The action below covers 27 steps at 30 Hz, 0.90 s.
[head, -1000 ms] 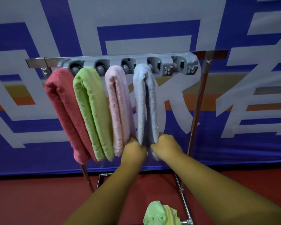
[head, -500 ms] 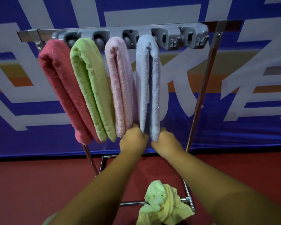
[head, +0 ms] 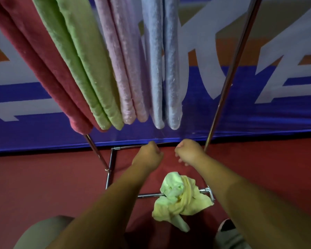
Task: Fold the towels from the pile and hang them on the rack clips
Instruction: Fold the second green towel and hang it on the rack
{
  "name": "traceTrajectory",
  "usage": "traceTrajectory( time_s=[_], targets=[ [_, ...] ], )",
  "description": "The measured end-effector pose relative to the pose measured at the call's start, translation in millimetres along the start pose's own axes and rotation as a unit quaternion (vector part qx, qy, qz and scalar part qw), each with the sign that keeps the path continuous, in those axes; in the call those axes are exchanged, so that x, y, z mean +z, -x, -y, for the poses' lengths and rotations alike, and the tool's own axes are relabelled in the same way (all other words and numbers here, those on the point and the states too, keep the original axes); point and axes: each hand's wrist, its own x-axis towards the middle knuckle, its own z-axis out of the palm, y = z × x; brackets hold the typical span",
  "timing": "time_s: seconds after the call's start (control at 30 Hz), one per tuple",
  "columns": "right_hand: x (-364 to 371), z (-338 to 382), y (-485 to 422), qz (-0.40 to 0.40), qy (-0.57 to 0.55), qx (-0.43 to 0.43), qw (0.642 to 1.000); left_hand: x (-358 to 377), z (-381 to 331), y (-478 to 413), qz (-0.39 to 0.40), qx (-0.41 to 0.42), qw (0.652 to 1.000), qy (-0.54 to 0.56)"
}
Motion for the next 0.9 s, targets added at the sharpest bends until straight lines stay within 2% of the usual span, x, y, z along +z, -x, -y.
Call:
traceTrajectory(
  time_s=[0.1, 0.2, 0.3, 0.4, 0.5, 0.6, 0.8, 0.9],
  targets=[
    [22.2, -30.3, -14.0, 0.037, -0.075, 0.059, 0.995, 39.3, 31.6, -17.1, 0.047, -0.007, 0.999, -0.022],
    [47.1, -70.5, -26.4, 0.074, -0.1, 0.115, 0.986, 80.2, 55.7, -26.2, 0.115, -0.031, 0.992, -0.044],
    [72.2, -114.6, -30.9, 0.092, -0.085, 0.162, 0.979, 120.5, 80.4, -31.3, 0.189, -0.074, 0.977, -0.068],
    [100.7, -166.4, -32.8, 0.117, -0.02, 0.2, 0.973, 163.3, 104.2, -34.9, 0.25, -0.068, 0.962, -0.084],
    [119.8, -202.1, -31.1, 0.137, 0.045, 0.207, 0.968, 194.6, 120.4, -33.1, 0.25, -0.047, 0.957, -0.138],
    [131.1, -217.5, -41.1, 0.132, 0.049, 0.213, 0.967, 225.9, 135.7, -39.0, 0.257, -0.035, 0.954, -0.149],
    [150.9, -226.6, -62.4, 0.112, 0.063, 0.212, 0.969, 282.0, 155.9, -48.8, 0.324, -0.056, 0.915, -0.236],
    [160.6, -230.6, -61.7, 0.117, 0.052, 0.22, 0.967, 296.8, 167.3, -49.5, 0.331, -0.046, 0.913, -0.234]
  ],
)
